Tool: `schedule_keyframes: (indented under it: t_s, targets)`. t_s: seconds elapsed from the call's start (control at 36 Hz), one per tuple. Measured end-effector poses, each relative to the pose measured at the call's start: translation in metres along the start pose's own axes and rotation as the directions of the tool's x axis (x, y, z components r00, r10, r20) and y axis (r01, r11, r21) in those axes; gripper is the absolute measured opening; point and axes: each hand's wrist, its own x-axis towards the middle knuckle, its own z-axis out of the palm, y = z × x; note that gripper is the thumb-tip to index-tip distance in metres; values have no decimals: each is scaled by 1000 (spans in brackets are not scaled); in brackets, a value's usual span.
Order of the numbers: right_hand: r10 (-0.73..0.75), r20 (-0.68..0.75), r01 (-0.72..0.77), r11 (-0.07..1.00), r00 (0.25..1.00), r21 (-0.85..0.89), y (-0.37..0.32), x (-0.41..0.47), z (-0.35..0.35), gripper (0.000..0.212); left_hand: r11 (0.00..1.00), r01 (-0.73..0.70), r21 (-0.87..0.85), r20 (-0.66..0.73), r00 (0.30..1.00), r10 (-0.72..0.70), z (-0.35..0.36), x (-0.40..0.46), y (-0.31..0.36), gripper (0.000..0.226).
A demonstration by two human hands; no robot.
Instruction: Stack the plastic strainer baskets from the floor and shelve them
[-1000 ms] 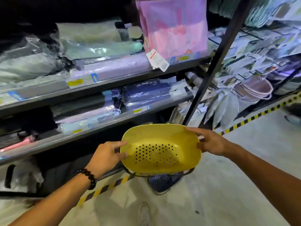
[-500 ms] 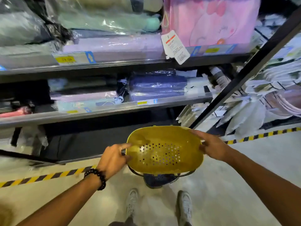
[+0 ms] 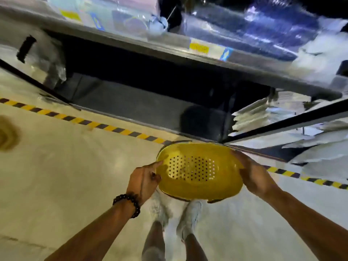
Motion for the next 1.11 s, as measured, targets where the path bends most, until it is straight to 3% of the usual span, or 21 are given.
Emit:
schedule_keyframes:
  t_s: [0.14, 0.22, 0.36, 0.5, 0.61, 0.72, 0.86, 1.03, 1.11]
  targets:
    - [-124, 42, 130, 962, 991, -240, 62, 48, 35, 53, 998, 64, -14, 23, 998, -63, 60, 48, -47, 55]
    - [-177, 14, 175, 953, 984, -249, 112, 81, 54, 49, 994, 82, -71, 47, 996, -78, 97, 71, -75, 53]
    - [-177, 61, 186, 882, 982, -434, 147, 125, 87, 47, 990, 138, -31, 59, 989, -136, 147, 102, -115, 51]
    - [-135, 51, 144, 885, 989, -444, 166, 144, 115, 57, 989, 141, 45, 50, 988, -143, 171, 123, -144, 48]
    - [-159, 14, 151, 901, 987, -407, 176, 150, 124, 88, 990, 138, 34, 47, 989, -140, 187, 135, -157, 47]
    - [-153, 21, 145, 875, 988, -463, 186, 152, 127, 91, 981, 188, -44, 40, 982, -187, 196, 137, -168, 50]
    - [-111, 80, 137, 848, 991, -511, 177, 148, 123, 53, 987, 162, 11, 167, 973, -161, 188, 124, -161, 62]
    - [-115, 93, 147, 705, 989, -694, 117, 141, 120, 75, 990, 93, 106, 62, 993, -100, 147, 93, -125, 55]
    - [-263, 142, 276, 596, 954, -754, 69, 133, 123, 77, 970, 80, 231, -3, 997, -82, 118, 77, -105, 65]
